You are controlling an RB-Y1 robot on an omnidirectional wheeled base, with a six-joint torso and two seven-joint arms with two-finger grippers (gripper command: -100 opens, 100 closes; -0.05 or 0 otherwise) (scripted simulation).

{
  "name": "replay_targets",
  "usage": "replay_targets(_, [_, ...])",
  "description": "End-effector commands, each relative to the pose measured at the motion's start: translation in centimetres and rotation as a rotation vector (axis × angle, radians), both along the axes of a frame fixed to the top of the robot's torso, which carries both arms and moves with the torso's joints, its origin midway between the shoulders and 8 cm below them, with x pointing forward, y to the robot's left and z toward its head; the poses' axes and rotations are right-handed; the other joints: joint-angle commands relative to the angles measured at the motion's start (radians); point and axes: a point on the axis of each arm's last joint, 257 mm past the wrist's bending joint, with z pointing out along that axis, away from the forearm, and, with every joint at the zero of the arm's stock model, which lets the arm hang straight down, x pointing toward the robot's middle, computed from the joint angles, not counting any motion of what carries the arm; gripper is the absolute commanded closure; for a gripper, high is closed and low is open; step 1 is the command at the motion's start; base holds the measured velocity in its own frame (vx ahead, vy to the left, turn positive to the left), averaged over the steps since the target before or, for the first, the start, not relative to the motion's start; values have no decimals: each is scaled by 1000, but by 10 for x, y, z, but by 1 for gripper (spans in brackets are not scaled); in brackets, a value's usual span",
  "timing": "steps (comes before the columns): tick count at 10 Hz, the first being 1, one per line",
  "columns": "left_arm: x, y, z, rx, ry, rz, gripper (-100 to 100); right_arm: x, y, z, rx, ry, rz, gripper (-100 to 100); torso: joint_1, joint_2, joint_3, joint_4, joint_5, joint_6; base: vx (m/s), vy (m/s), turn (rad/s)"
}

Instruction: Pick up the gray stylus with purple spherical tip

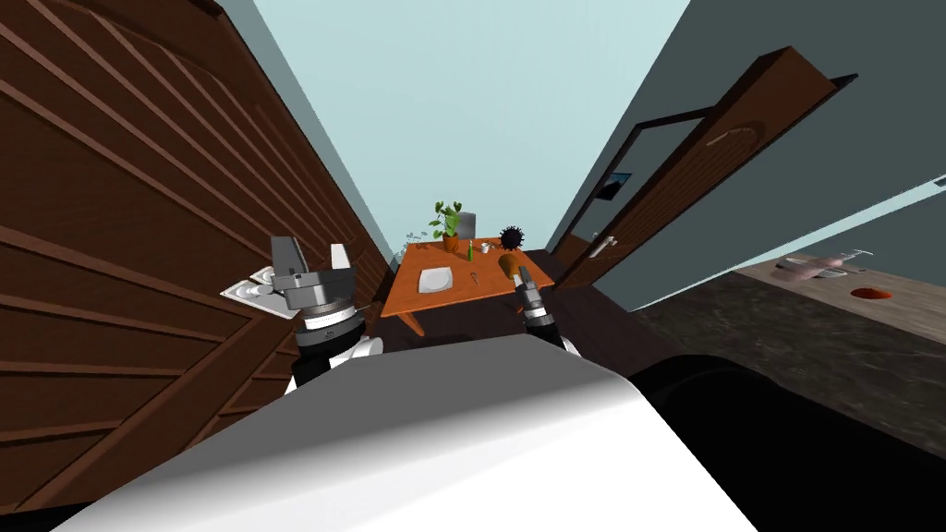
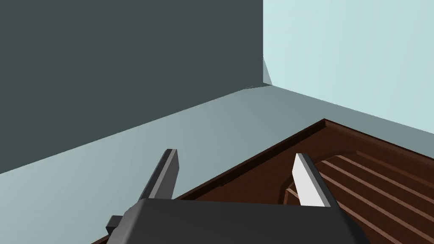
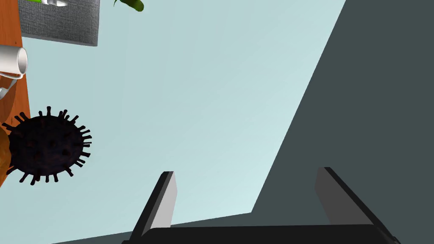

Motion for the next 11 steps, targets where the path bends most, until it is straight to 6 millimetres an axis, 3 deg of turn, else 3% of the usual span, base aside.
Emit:
replay_targets(1, [0,0,0,0,0,0,0,-6,2,-36,4,93,17,-100,0,0,0,0,0,0,-60,6,183])
replay_targets(3, [0,0,0,0,0,0,0,-17,2,-101,19,264,44,-100,0,0,0,0,0,-1,-91,12,415])
replay_targets(4, [0,0,0,0,0,0,0,-17,2,-101,19,264,44,-100,0,0,0,0,0,-1,-67,12,141])
replay_targets(5, [0,0,0,0,0,0,0,-26,3,-135,28,353,58,-100,0,-1,0,0,0,0,-58,29,278])
replay_targets(6, [0,0,0,0,0,0,0,-26,3,-135,28,353,58,-100,1,-1,-1,0,0,-1,-40,21,136])
replay_targets(8, [0,0,0,0,0,0,0,-51,5,-195,49,517,88,-100,0,-3,-2,-1,0,-1,-47,31,388])
replay_targets(9, [0,0,0,0,0,0,0,-53,3,-203,47,534,82,-100,0,-2,-1,-1,0,0,-34,24,148])
replay_targets(11, [0,0,0,0,0,0,0,-86,4,-260,65,699,110,-100,0,-4,-2,-1,0,-1,-28,37,378])
